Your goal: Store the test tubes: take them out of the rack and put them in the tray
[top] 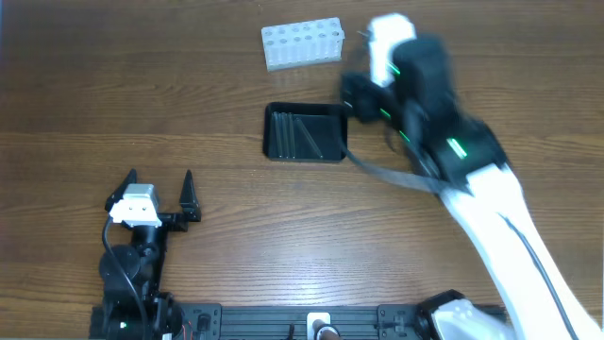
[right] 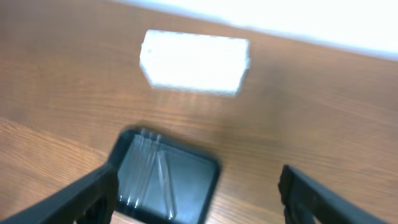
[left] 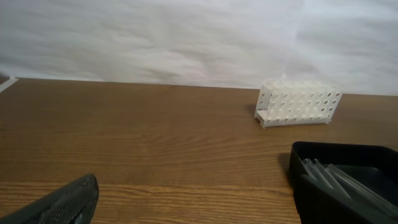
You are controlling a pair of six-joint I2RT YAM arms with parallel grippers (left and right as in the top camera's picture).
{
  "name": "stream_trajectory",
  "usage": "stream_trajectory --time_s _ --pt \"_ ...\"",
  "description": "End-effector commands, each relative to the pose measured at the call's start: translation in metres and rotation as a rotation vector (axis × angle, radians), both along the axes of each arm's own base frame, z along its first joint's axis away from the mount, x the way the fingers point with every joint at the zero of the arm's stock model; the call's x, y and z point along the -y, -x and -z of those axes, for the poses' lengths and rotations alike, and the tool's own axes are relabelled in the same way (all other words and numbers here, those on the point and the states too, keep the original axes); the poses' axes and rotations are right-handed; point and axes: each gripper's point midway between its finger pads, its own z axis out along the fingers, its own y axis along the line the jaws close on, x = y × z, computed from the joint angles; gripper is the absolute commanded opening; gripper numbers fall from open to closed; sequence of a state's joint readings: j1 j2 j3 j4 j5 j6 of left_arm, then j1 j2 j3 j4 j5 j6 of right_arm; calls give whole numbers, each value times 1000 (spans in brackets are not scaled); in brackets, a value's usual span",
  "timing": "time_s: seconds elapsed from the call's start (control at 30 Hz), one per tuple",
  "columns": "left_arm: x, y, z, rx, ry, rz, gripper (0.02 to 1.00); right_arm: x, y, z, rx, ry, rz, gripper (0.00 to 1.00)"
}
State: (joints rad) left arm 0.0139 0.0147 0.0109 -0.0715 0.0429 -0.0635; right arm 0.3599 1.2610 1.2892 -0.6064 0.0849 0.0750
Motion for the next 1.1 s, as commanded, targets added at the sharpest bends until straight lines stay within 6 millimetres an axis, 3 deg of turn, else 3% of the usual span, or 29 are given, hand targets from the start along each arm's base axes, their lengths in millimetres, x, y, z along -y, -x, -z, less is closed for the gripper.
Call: stream_trajectory --time_s 0.03,0.2,0.4,0.6,0.77,1.1 --pt "1 0 1 0 -6 7 1000 50 34 19 60 88 70 967" --pt "1 0 1 0 -6 8 1000 94 74 27 202 74 172 993" --pt "1 0 1 0 -6 7 1000 115 106 62 316 52 236 991" --pt "1 0 1 0 -6 8 1000 124 111 111 439 31 275 993" --pt "1 0 1 0 -6 7 1000 135 111 133 537 21 319 993" --pt "1 0 1 0 -6 7 1000 159 119 148 473 56 409 991"
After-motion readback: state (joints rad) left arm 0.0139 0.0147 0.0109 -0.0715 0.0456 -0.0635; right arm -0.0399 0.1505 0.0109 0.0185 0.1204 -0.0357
